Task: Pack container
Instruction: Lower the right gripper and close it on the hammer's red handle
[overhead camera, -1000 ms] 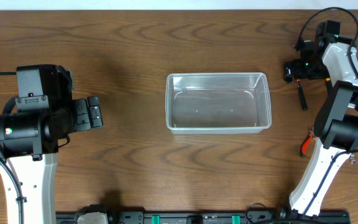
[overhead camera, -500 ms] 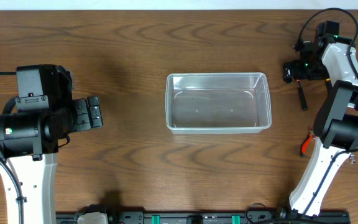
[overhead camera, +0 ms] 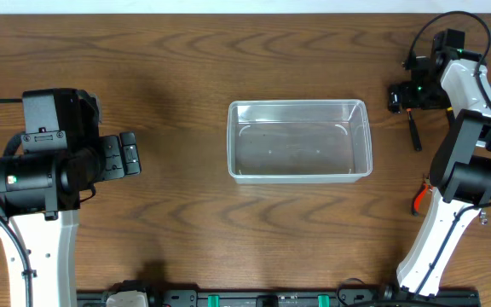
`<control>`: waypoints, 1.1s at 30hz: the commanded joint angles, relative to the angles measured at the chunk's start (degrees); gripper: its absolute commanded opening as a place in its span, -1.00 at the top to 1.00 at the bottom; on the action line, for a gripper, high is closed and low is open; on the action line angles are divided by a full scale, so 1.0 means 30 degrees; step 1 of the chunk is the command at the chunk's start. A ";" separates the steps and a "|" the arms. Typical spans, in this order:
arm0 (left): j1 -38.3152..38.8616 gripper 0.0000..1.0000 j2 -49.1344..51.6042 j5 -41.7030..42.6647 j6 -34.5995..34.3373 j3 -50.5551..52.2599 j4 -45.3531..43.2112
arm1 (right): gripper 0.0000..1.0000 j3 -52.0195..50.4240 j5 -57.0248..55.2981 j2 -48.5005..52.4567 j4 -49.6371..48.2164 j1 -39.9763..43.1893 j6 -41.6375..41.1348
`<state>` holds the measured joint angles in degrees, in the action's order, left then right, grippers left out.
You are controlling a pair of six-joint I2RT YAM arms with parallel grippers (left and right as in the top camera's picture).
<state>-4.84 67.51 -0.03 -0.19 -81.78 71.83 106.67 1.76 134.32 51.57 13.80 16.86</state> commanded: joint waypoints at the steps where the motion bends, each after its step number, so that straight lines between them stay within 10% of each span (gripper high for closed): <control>1: -0.0095 -0.96 0.0109 -0.0146 -0.0182 -0.0066 0.0051 | -0.98 -0.0175 0.0073 0.0386 -0.0175 0.0051 -0.0488; 9: -0.0095 -0.96 0.0109 -0.0146 -0.0182 -0.0066 0.0051 | -0.74 -0.0175 0.0066 0.0386 -0.0372 0.0051 -0.0481; 15: -0.0095 -0.96 0.0109 -0.0146 -0.0182 -0.0066 0.0051 | -0.10 -0.0175 0.0066 0.0386 -0.0357 0.0051 -0.0481; 19: -0.0095 -0.96 0.0109 -0.0146 -0.0182 -0.0066 0.0051 | -0.17 -0.0175 0.0066 0.0386 -0.0342 0.0051 -0.0481; 33: -0.0095 -0.96 0.0109 -0.0153 -0.0182 -0.0066 0.0051 | 0.52 -0.0175 0.0073 0.0386 -0.0284 0.0051 -0.0481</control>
<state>-4.84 67.51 -0.03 -0.19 -81.78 71.83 106.65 1.98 134.47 50.50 13.80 15.44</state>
